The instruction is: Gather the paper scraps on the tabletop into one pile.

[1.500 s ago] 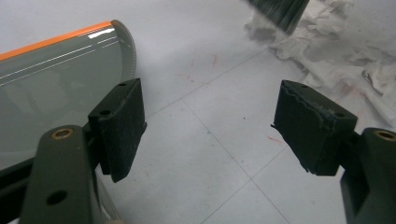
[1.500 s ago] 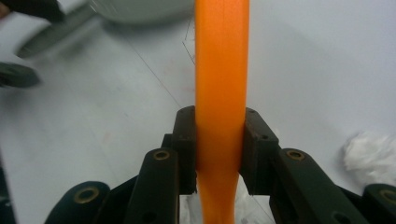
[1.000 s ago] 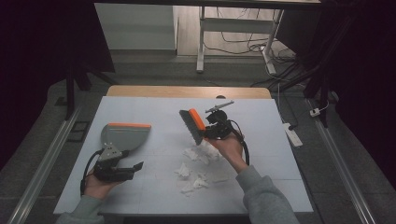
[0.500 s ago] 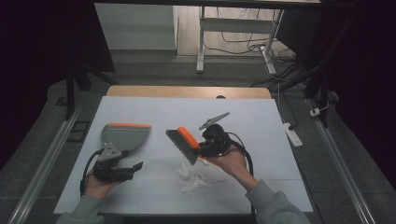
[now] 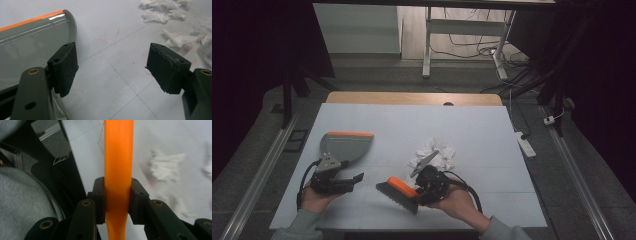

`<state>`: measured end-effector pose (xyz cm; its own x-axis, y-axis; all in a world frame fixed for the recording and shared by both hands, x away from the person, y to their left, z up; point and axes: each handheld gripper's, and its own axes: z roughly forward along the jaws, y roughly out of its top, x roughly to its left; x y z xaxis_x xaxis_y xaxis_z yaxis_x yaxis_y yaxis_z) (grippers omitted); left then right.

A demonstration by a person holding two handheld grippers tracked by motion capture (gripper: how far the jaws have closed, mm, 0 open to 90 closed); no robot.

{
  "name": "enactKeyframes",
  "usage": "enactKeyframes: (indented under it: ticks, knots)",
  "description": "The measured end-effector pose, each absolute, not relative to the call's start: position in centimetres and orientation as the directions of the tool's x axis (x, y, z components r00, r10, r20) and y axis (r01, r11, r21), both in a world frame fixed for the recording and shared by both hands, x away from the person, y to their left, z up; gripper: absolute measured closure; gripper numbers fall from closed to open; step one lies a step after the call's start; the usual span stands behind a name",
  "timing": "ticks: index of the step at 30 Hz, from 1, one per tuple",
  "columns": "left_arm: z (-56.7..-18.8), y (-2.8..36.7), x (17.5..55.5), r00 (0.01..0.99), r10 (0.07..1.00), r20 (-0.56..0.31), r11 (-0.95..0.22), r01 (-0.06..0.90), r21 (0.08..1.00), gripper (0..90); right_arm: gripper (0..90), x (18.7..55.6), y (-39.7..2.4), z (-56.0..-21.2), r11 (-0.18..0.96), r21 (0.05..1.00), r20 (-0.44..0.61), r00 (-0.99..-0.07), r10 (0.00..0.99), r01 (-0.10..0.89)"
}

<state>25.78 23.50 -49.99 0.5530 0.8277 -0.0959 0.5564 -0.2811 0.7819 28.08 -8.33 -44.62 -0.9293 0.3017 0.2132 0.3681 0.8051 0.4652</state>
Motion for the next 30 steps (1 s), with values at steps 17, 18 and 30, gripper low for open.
enactKeyframes:
  ticks: [17, 18, 30]
  knots:
    - [-50.1, 23.6, 25.8, 0.548, 0.831, -0.094, -0.281, 0.561, 0.779, 26.3, 70.3, 34.8, -11.1, -45.4, 0.769, 0.427, 0.047, -0.861, 0.506, 0.476]
    - [-50.2, 23.6, 25.8, 0.548, 0.831, -0.095, -0.281, 0.561, 0.778, 26.3, 70.3, 35.3, -11.3, -45.4, 0.761, 0.432, 0.045, -0.855, 0.517, 0.483]
    - [-50.1, 23.7, 25.8, 0.547, 0.832, -0.096, -0.279, 0.561, 0.779, 26.3, 70.3, 36.2, -13.6, -41.2, 0.681, 0.571, 0.038, -0.843, 0.537, 0.459]
